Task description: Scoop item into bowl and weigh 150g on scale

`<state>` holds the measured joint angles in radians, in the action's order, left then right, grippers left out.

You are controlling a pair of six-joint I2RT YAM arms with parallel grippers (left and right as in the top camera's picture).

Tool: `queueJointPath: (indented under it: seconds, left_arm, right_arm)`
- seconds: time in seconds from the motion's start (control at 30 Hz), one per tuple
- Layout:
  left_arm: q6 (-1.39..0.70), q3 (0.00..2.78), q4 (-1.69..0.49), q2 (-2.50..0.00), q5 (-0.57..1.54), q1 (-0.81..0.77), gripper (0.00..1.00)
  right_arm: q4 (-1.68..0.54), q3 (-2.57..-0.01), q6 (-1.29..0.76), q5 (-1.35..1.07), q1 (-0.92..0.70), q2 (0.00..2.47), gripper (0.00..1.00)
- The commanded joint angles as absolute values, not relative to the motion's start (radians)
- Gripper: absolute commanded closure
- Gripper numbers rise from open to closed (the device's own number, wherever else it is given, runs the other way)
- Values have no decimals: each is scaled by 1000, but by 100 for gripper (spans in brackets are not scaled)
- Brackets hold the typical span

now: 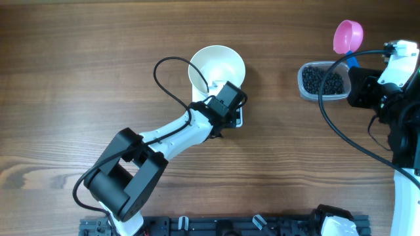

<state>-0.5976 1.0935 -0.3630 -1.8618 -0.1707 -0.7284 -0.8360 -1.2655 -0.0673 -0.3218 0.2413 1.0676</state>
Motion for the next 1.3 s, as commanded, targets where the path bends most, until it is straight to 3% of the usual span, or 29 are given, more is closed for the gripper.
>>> queueJointPath:
  seconds: [0.0, 1.27]
  left_arm:
    - [-607, 1097, -377, -1882, -158, -732, 96]
    - [-619, 1097, -423, -1965, -140, -730, 96]
  right_arm:
    - [-830, -1269, -78, -339, 242, 1072, 96]
    - [-843, -1269, -52, -339, 242, 1071, 96]
